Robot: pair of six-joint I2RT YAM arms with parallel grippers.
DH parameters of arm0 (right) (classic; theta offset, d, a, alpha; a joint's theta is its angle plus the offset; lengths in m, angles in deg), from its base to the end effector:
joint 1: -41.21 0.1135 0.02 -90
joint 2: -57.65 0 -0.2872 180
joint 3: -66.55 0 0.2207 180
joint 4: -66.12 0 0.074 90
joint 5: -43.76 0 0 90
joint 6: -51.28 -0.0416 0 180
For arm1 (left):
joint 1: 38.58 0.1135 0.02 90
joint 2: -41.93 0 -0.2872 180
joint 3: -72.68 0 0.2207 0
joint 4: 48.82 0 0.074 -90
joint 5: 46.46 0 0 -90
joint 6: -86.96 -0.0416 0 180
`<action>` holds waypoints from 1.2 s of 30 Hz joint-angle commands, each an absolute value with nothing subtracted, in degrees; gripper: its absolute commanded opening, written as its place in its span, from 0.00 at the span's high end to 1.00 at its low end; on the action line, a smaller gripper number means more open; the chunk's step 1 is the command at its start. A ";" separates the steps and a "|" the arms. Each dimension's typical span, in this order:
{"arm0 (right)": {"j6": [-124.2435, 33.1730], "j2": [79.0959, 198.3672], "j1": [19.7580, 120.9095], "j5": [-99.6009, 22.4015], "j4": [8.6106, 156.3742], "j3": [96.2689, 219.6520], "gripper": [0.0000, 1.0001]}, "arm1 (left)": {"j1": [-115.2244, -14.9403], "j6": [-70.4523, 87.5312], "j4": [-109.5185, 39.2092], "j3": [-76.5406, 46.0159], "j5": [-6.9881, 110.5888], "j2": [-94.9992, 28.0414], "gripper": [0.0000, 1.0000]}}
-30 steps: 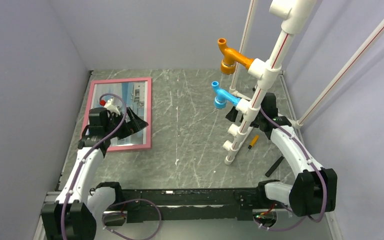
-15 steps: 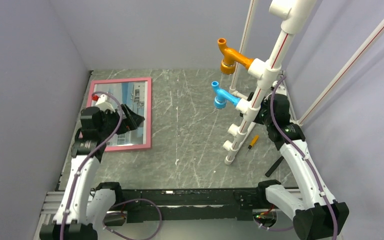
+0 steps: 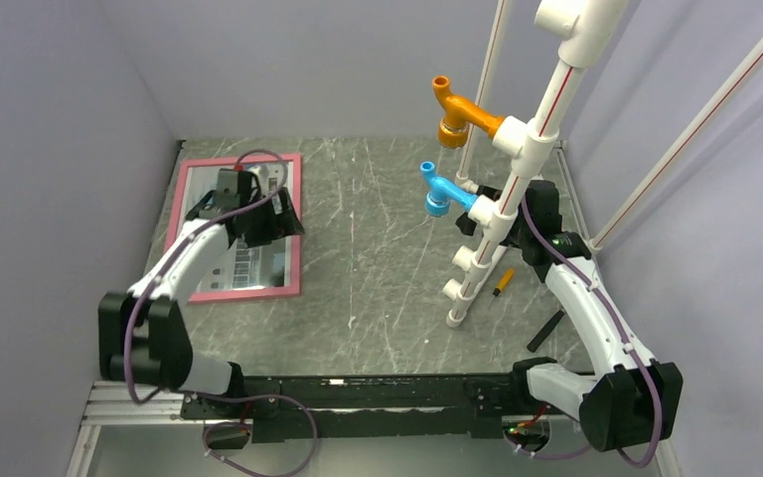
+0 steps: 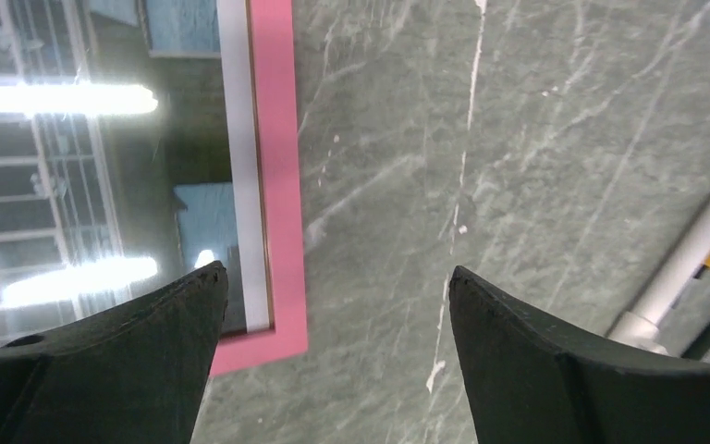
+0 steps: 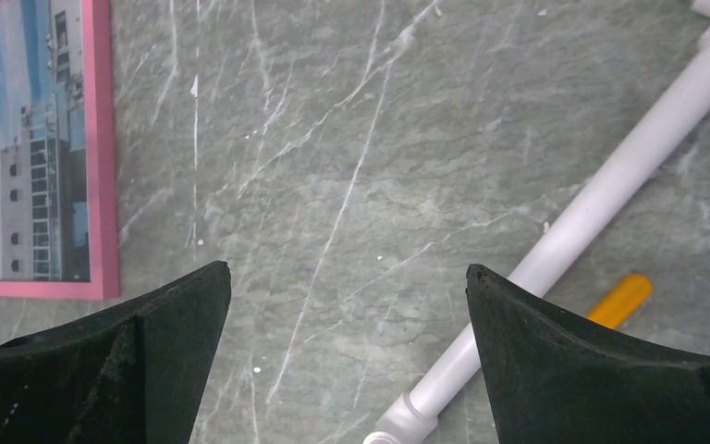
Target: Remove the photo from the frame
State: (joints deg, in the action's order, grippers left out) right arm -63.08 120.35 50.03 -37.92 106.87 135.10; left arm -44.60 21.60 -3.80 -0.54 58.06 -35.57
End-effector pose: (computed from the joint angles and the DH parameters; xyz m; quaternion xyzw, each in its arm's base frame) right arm 0.1990 0.0370 0.3253 0.0863 0.8807 0.1934 0.4237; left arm 0.2500 -0.0368 0.2908 -0.1071 0.9249 -0.2055 0.3014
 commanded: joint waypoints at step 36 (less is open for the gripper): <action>-63.16 123.34 50.91 -34.66 102.90 133.24 0.00 | -57.91 20.21 1.76 -14.84 34.07 -64.79 0.91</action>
State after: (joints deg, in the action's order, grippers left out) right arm -62.97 122.95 50.53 -34.16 104.53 133.09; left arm -56.36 20.42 1.54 -13.05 36.32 -62.60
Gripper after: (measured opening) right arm 0.994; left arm 0.219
